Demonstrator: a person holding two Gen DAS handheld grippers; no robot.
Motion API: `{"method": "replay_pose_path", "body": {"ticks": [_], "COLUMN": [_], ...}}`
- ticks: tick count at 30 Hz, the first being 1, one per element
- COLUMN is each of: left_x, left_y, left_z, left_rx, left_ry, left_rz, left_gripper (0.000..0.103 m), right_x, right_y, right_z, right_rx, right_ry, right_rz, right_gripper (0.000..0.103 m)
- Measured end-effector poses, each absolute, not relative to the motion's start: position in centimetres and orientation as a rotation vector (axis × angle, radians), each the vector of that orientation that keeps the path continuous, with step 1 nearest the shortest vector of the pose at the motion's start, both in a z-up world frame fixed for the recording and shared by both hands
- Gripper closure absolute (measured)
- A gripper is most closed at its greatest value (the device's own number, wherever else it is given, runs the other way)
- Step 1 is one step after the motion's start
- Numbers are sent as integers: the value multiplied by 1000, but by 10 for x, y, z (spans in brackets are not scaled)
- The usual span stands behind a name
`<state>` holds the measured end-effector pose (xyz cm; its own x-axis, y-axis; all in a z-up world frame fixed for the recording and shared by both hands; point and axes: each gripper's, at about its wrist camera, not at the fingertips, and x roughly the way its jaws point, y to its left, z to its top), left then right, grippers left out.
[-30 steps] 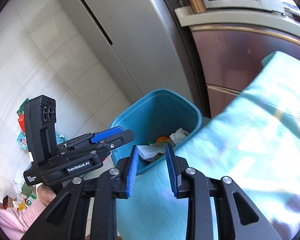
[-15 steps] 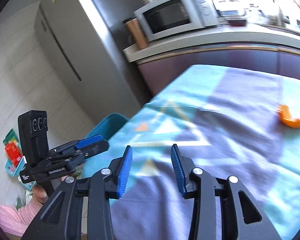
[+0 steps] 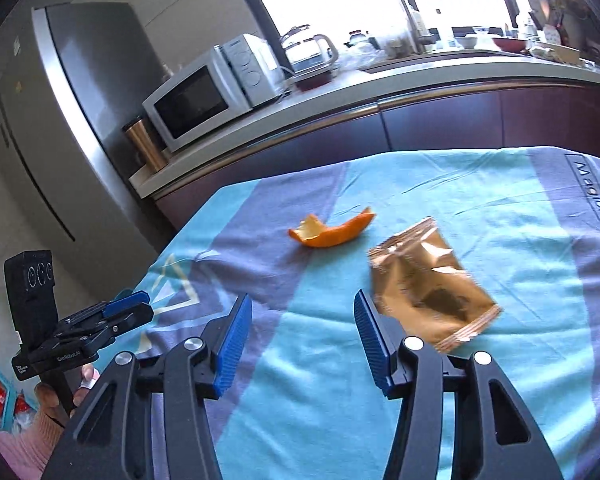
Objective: Collect trash
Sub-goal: 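Move both open grippers back over the table toward the peel and gold wrapper, then grasp the orange peel with the left gripper while the right grasps the gold wrapper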
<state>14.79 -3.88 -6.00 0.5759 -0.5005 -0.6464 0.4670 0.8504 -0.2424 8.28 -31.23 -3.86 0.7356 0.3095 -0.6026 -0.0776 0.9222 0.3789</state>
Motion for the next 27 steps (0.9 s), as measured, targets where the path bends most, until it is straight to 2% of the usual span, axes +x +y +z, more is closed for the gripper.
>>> {"method": "replay_pose_path", "body": {"ticks": [12, 27], "left_x": [200, 258], "left_y": [-130, -199], "left_z": [-74, -89], "left_rx": [37, 119], "left_ry": [848, 925], "left_rz": [-620, -643], "left_gripper": [41, 39], "right_x": [107, 124], "right_y": [-385, -387], "right_z": [-62, -78], "right_rx": [403, 406], "right_ry": [762, 828], "right_rz": [100, 152], "right_gripper": [39, 38]}}
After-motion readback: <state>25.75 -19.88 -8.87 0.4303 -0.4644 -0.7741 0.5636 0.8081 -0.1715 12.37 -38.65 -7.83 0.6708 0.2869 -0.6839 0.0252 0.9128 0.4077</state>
